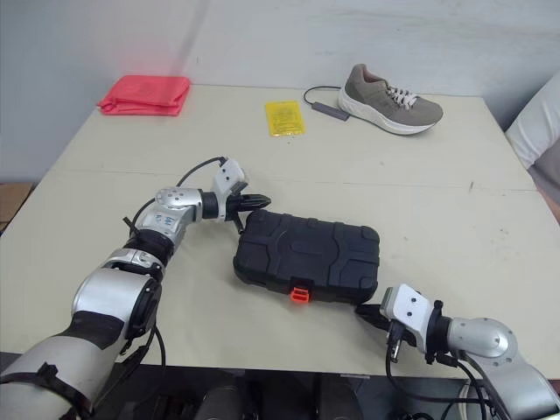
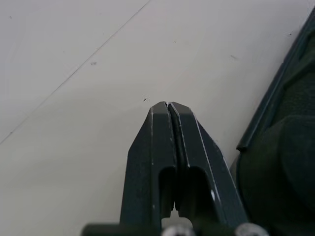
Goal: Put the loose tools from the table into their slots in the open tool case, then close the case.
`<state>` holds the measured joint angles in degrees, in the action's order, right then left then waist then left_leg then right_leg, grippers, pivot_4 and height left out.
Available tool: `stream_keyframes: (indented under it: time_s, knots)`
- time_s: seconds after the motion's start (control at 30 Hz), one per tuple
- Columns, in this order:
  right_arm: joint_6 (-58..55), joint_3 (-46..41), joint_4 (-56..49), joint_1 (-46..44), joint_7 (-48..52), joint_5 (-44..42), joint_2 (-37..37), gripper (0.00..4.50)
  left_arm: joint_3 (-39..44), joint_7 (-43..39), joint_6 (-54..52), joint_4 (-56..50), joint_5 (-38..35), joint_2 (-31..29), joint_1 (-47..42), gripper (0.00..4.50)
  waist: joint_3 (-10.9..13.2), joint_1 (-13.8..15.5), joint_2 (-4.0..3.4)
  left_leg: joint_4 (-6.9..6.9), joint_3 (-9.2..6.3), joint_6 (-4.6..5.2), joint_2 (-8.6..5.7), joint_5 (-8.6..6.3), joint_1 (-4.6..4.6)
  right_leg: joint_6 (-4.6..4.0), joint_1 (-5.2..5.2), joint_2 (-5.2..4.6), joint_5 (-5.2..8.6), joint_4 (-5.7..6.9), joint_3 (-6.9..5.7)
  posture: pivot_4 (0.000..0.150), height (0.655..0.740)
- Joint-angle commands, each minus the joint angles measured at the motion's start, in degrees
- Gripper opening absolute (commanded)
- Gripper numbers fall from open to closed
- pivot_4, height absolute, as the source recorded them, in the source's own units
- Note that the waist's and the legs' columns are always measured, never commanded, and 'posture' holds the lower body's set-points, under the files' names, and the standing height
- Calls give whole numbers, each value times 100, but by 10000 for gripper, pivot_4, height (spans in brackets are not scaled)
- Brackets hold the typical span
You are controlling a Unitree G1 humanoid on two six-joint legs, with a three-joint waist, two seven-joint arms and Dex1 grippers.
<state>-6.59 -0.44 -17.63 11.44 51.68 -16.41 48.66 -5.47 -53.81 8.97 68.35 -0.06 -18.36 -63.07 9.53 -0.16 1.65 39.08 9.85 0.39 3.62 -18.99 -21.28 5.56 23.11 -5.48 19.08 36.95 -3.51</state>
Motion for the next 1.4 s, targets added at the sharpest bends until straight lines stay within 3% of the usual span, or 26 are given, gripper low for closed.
stream_keyframes:
  time_s: [0.03, 0.23, 0.37, 0.7, 0.87, 1.13, 1.4]
  knots:
    - [111, -30, 490, -257, -30, 303, -13, 276, 21, -433, 173, -67, 19, -20, 55, 0, -1, -2, 1, 1, -1, 0, 0, 0, 0, 0, 0, -1, 0, 0, 0, 1500, 7400]
    - [585, 115, 1518, -1108, 195, 639, 1, 276, 60, -1516, 231, -687, -164, -368, 606, 0, -2, -19, 2, 3, 1, 0, 4, 0, 3, 0, -1, -4, 0, 7, 1, 1500, 7400]
    - [959, 324, 2341, -1911, 232, 918, -119, 276, 20, -2130, 54, -1704, -378, -662, 1300, 0, -2, -28, 2, 4, 1, 0, 13, 0, 6, -1, -2, -6, 0, 8, 1, 1500, 7400]
    - [1749, 433, 3836, -3276, -187, 1332, -825, 276, 268, -2087, -1619, -4947, -1325, -969, 3139, 0, -2, -129, -1, 7, 0, 0, 23, 0, 6, 0, -2, -18, 0, 19, 8, 1500, 7400]
    - [1989, 357, 4022, -3300, -349, 1384, -961, 276, 322, -1826, -1965, -5492, -1415, -1065, 3490, 0, -2, -138, -1, 6, -1, 0, 22, 0, 6, 0, -2, -19, 0, 20, 8, 1500, 7400]
    - [1170, -496, 2328, -1985, -553, 798, -611, 276, 711, -2081, -2440, -5780, -2192, -1386, 3316, 0, 1, -39, -10, 1, -8, 0, 20, 0, -1, -2, -2, -28, 1, 13, 5, 1500, 7400]
    - [-362, -1632, -611, -128, -869, -699, -808, 276, -319, -2057, -2685, -6291, -2143, -508, 2389, 0, 0, 76, -24, 4, -21, 2, 12, 0, 9, 2, -29, -19, -1, 2, 3, 1500, 7400]
